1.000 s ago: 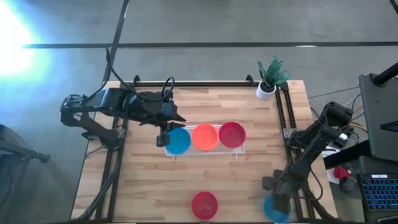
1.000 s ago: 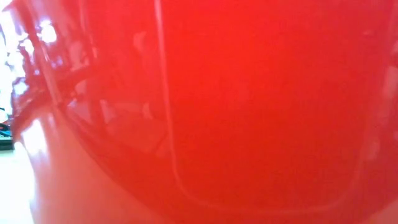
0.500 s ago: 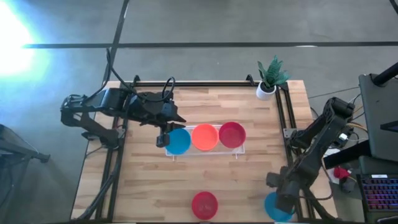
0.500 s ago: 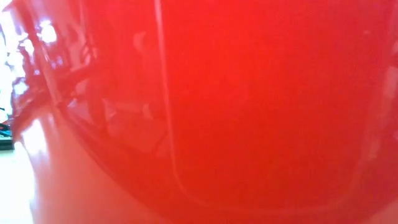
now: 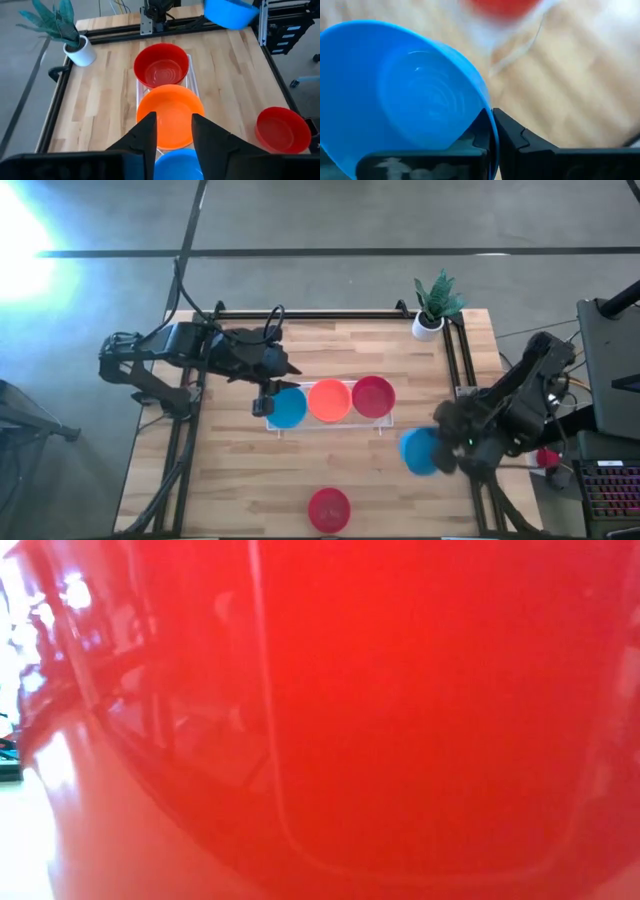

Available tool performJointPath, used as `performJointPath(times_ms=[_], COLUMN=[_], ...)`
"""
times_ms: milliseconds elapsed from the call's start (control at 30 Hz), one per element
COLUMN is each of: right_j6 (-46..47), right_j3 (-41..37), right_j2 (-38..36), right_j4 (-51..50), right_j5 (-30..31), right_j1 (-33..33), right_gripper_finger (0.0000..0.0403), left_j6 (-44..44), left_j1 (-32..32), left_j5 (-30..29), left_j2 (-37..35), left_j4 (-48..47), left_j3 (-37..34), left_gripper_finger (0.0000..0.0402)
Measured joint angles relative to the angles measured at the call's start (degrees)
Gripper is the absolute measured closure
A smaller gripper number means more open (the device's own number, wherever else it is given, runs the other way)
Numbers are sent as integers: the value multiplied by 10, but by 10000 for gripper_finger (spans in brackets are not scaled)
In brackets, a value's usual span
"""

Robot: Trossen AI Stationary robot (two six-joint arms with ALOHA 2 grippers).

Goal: Pick & Place Mini bowls
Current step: Stack the blue bowl on the blue bowl on the shelf

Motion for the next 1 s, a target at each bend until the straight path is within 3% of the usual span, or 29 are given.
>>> performJointPath(times_ms=[167, 367, 700, 867, 1000], right_j6=[-81, -190, -375, -465, -540], right_j3=[62, 118, 184, 219, 256], right_j2=[1, 10, 70, 112, 148], right_j4=[-34, -31, 48, 125, 175], right_j5=[133, 227, 315, 374, 380], right_j1=[-73, -191, -342, -379, -390], right_gripper_finger=[395, 395, 395, 394, 395], left_j6=[22, 36, 49, 70, 76], left_j1=[0, 0, 0, 0, 1], left_j5=[-6, -55, -121, -163, -205], left_j2=[0, 2, 11, 33, 53], left_j4=[27, 85, 151, 180, 218], left_j3=[0, 0, 0, 0, 0], left_gripper_finger=[276, 276, 276, 276, 276])
